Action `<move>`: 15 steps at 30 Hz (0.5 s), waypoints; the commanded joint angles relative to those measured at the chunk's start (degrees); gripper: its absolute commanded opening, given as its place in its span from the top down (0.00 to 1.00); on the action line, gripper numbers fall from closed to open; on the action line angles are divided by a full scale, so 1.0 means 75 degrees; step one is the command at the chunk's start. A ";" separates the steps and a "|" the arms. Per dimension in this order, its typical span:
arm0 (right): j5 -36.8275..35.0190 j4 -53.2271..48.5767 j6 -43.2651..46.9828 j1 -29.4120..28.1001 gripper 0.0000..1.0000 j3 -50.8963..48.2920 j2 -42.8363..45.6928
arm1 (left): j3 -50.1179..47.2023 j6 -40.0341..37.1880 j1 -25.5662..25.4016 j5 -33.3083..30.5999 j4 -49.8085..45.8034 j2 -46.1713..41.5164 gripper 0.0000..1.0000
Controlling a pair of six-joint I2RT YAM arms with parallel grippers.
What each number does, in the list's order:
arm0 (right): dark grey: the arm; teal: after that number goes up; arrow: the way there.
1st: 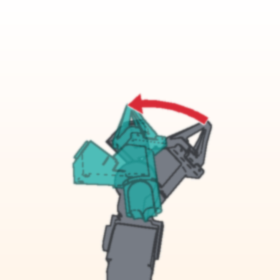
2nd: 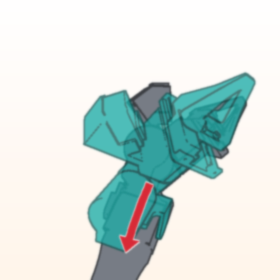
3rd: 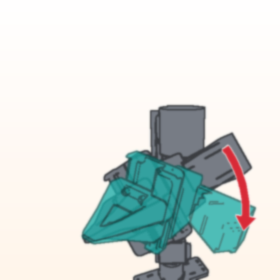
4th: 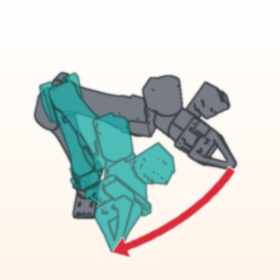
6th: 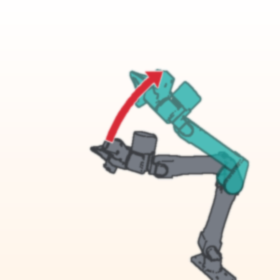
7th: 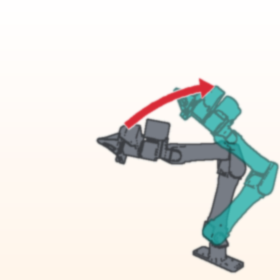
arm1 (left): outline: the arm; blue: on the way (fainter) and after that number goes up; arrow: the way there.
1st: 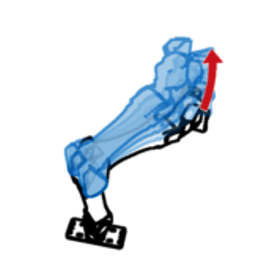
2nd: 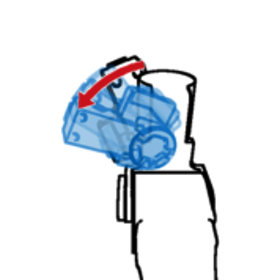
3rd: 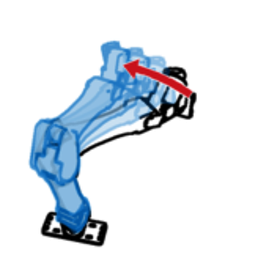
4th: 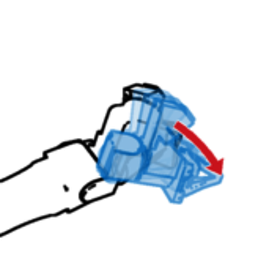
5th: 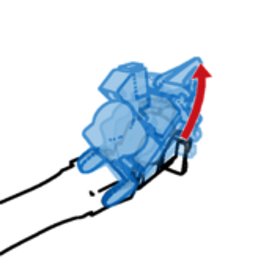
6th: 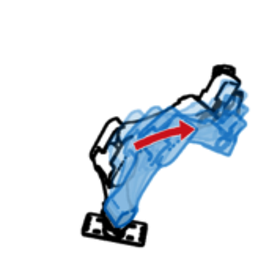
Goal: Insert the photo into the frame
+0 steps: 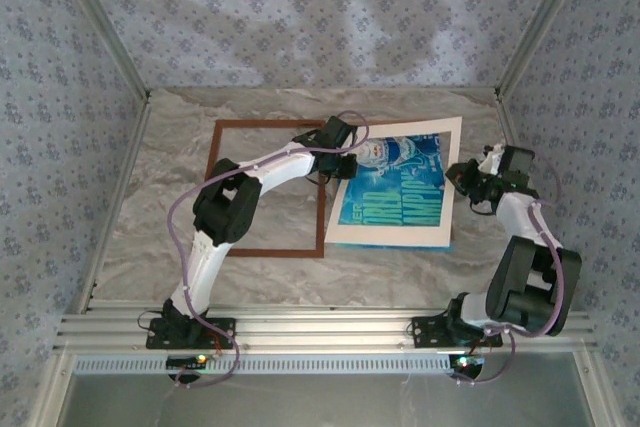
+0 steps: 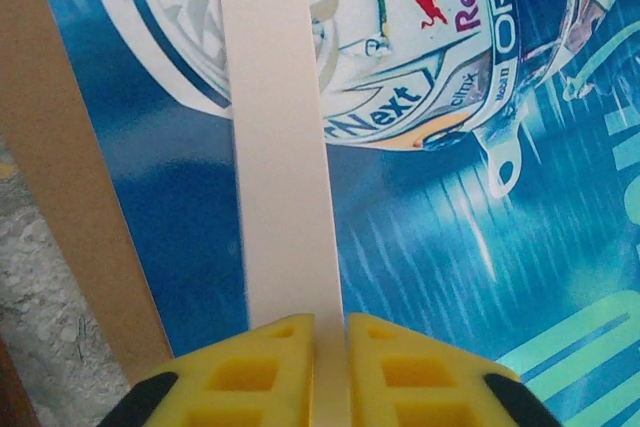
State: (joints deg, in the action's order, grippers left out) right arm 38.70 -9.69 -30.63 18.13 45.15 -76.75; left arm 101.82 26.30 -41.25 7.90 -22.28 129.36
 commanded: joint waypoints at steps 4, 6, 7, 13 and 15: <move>-0.0533 -0.0881 0.0010 -0.0681 1.00 0.1098 0.0780 | -0.0464 -0.0120 0.0125 -0.0174 0.0062 -0.1358 0.48; -0.0859 -0.1105 -0.0047 -0.1079 1.00 0.1534 0.0963 | -0.1057 -0.0132 0.0259 -0.0327 0.0396 -0.2102 0.40; -0.1097 -0.1151 -0.0140 -0.1333 1.00 0.1812 0.1046 | -0.1426 -0.0121 0.0358 -0.0391 0.0602 -0.2559 0.37; -0.2098 -0.1142 -0.0474 -0.3200 1.00 0.3738 0.0887 | -0.3686 0.0209 0.1501 -0.0598 0.1904 -0.5166 0.26; -0.2453 -0.1101 -0.0499 -0.3895 1.00 0.4389 0.0621 | -0.4337 0.0335 0.2088 -0.0725 0.2159 -0.5853 0.24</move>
State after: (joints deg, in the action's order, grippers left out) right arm 25.43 -17.76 -32.86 -6.02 72.44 -70.67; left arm 74.63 27.11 -29.56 4.78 -11.14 90.37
